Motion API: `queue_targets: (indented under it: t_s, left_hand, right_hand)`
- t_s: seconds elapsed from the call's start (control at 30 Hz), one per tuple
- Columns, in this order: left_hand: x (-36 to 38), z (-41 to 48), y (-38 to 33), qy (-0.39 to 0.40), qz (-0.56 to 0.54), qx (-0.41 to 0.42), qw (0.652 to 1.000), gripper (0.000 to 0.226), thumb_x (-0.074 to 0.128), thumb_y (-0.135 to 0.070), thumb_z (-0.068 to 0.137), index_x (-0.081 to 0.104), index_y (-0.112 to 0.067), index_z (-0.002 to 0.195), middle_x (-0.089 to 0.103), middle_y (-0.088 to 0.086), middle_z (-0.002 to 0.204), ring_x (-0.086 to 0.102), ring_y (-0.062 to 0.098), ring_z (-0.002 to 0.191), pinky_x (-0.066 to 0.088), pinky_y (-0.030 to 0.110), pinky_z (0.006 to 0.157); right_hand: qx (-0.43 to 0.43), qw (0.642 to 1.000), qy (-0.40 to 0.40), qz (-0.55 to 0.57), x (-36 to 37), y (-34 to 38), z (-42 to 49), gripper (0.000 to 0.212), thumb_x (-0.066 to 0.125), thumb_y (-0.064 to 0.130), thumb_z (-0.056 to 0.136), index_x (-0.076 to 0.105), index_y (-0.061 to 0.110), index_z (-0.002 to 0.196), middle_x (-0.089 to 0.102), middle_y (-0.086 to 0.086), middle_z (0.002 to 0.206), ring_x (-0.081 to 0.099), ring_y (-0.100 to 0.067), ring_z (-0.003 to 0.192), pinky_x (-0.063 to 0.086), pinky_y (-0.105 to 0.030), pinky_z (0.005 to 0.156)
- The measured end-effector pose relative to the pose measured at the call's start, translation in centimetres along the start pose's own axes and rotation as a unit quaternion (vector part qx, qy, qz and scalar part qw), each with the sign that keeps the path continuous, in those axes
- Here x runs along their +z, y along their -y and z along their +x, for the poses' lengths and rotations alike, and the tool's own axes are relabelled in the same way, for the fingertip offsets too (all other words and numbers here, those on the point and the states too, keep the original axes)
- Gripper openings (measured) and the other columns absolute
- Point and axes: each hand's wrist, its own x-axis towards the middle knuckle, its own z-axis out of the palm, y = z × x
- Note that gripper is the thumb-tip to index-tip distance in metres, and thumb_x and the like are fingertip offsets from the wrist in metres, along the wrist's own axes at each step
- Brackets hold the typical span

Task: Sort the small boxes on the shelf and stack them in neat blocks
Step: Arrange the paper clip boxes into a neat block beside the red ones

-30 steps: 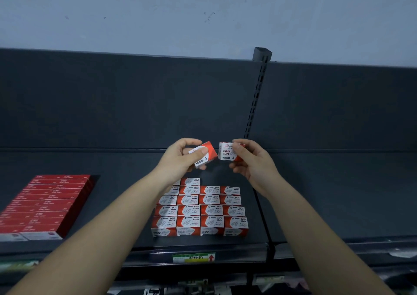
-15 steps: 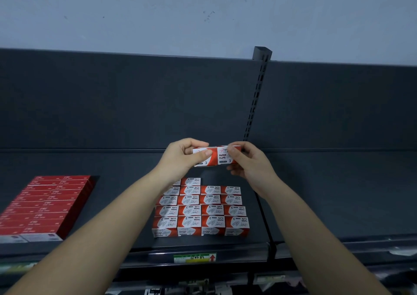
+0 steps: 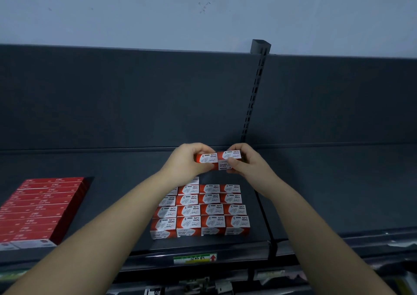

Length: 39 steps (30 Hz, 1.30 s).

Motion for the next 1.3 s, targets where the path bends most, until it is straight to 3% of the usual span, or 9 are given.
queue_targets:
  t_s: [0.1,0.17,0.33,0.5,0.67,1.07,1.3]
  left_hand:
    - [1.5,0.8,0.9,-0.007,0.060,0.006,0.998,0.021,0.074,-0.038,0.082,0.065,-0.040,0.100,0.066,-0.024,0.094,0.061,0.002,0.094,0.049,0.047,0.093]
    - [2.3,1.1,1.3,0.002,0.078,0.005,0.997,0.019,0.072,-0.040,0.082,0.063,-0.042,0.099,0.064,-0.024,0.091,0.060,0.002,0.094,0.046,0.052,0.096]
    - [3.5,2.1,2.0,0.025,0.125,-0.009,0.992,0.017,0.066,-0.041,0.087,0.063,-0.039,0.104,0.066,-0.018,0.098,0.060,0.007,0.098,0.040,0.050,0.103]
    - [4.8,2.4,3.3,0.052,0.175,-0.016,0.983,0.020,0.056,-0.041,0.093,0.059,-0.041,0.113,0.067,-0.016,0.108,0.058,0.010,0.106,0.024,0.040,0.104]
    - [5.7,1.7,4.3,0.061,0.193,-0.020,0.979,0.028,0.038,-0.032,0.100,0.056,-0.038,0.120,0.065,-0.016,0.106,0.056,0.008,0.103,0.019,0.033,0.097]
    - [5.8,0.2,5.2,0.050,0.207,0.021,0.977,0.024,0.037,-0.035,0.101,0.050,-0.034,0.121,0.064,-0.014,0.108,0.057,0.006,0.098,0.025,0.033,0.099]
    - [6.1,-0.1,5.6,0.016,0.235,0.054,0.970,0.022,0.039,-0.036,0.100,0.054,-0.029,0.115,0.067,-0.010,0.104,0.062,0.011,0.093,0.042,0.035,0.095]
  right_hand:
    - [-0.013,0.998,-0.001,-0.056,-0.2,-1.0,0.4,0.019,0.059,0.019,0.097,0.059,0.022,0.116,0.061,0.001,0.116,0.063,-0.014,0.105,0.057,-0.029,0.087]
    - [-0.012,0.996,-0.007,-0.091,-0.4,-2.0,0.8,0.018,0.059,0.022,0.097,0.059,0.027,0.114,0.061,0.003,0.116,0.061,-0.013,0.106,0.055,-0.030,0.088]
    - [0.017,0.996,0.003,-0.087,-0.7,-3.9,1.1,0.016,0.059,0.021,0.097,0.059,0.028,0.112,0.064,0.008,0.108,0.063,-0.006,0.098,0.049,-0.017,0.075]
    - [0.050,0.993,0.010,-0.103,-0.5,-5.7,1.5,0.018,0.060,0.020,0.096,0.060,0.025,0.114,0.065,0.006,0.110,0.064,-0.012,0.100,0.056,-0.031,0.084]
    - [0.090,0.988,0.035,-0.121,0.0,-6.7,1.5,0.020,0.058,0.025,0.097,0.058,0.026,0.117,0.066,0.003,0.108,0.068,-0.012,0.093,0.058,-0.032,0.076]
    - [0.081,0.980,0.063,-0.170,1.0,-5.9,1.4,0.029,0.056,0.037,0.097,0.058,0.026,0.124,0.060,0.002,0.119,0.064,-0.010,0.099,0.057,-0.032,0.084]
    - [0.071,0.951,0.067,-0.292,2.1,-6.0,0.9,0.035,0.049,0.047,0.097,0.051,0.033,0.130,0.051,0.008,0.124,0.049,-0.015,0.117,0.042,-0.047,0.103]
